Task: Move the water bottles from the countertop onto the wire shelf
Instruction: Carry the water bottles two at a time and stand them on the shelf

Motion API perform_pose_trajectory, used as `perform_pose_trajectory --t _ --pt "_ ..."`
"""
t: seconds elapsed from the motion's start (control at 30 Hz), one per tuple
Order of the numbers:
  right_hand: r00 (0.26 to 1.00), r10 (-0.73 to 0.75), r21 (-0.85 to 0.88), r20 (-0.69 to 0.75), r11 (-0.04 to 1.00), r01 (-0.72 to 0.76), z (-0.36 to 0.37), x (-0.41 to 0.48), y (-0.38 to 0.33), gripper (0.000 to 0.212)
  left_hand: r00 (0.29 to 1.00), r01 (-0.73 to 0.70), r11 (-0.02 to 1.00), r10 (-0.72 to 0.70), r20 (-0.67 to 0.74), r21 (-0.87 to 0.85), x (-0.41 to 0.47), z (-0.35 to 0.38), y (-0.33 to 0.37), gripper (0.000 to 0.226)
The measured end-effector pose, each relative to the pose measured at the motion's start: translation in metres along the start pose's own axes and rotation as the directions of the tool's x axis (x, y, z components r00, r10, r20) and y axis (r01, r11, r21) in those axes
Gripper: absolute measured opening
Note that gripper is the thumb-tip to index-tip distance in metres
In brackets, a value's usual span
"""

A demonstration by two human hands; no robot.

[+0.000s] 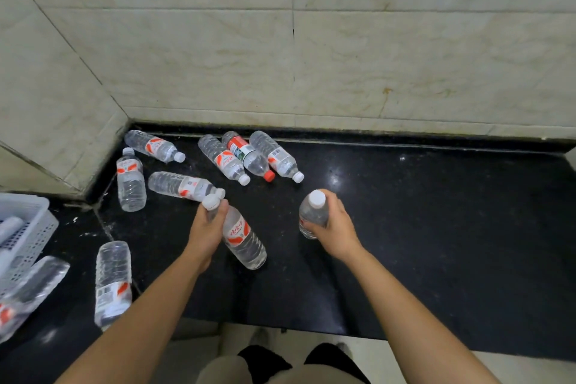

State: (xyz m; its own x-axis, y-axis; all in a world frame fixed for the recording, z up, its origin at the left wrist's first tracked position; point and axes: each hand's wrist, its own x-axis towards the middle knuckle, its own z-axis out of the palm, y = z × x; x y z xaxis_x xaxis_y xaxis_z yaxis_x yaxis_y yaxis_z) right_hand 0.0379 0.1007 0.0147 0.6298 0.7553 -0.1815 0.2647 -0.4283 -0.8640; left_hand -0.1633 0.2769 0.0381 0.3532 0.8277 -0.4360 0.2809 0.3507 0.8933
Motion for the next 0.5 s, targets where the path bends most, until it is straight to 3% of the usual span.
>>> perform_pose_trajectory --t 0.1,0.2,0.27,0.37,0.5 --pt "0.999 0.039 0.072 -0.031 0.997 -0.036 -0.003 -0.008 0.004 0.072 0.997 -0.064 0.996 0.060 0.047 0.066 0.001 0.002 0.003 0.041" --pt "0.989 0.108 0.234 -0.099 0.969 -0.082 -0.015 -0.024 0.000 0.068 0.977 -0.151 0.976 0.123 0.176 0.155 -0.002 0.015 0.016 0.032" --pt "0.982 0.117 0.347 -0.145 0.936 -0.060 -0.028 -0.038 -0.007 0.065 0.946 -0.219 0.967 0.179 0.269 0.128 -0.005 0.031 0.028 0.023" --pt "0.968 0.104 0.418 -0.230 0.908 0.001 -0.054 -0.065 -0.024 0.060 0.858 -0.307 0.952 0.271 0.437 0.013 -0.018 0.068 0.054 0.020" --pt "0.928 0.117 0.457 -0.354 0.887 0.062 -0.097 -0.112 -0.041 0.058 0.711 -0.322 0.940 0.316 0.628 -0.108 -0.053 0.128 0.087 0.023"
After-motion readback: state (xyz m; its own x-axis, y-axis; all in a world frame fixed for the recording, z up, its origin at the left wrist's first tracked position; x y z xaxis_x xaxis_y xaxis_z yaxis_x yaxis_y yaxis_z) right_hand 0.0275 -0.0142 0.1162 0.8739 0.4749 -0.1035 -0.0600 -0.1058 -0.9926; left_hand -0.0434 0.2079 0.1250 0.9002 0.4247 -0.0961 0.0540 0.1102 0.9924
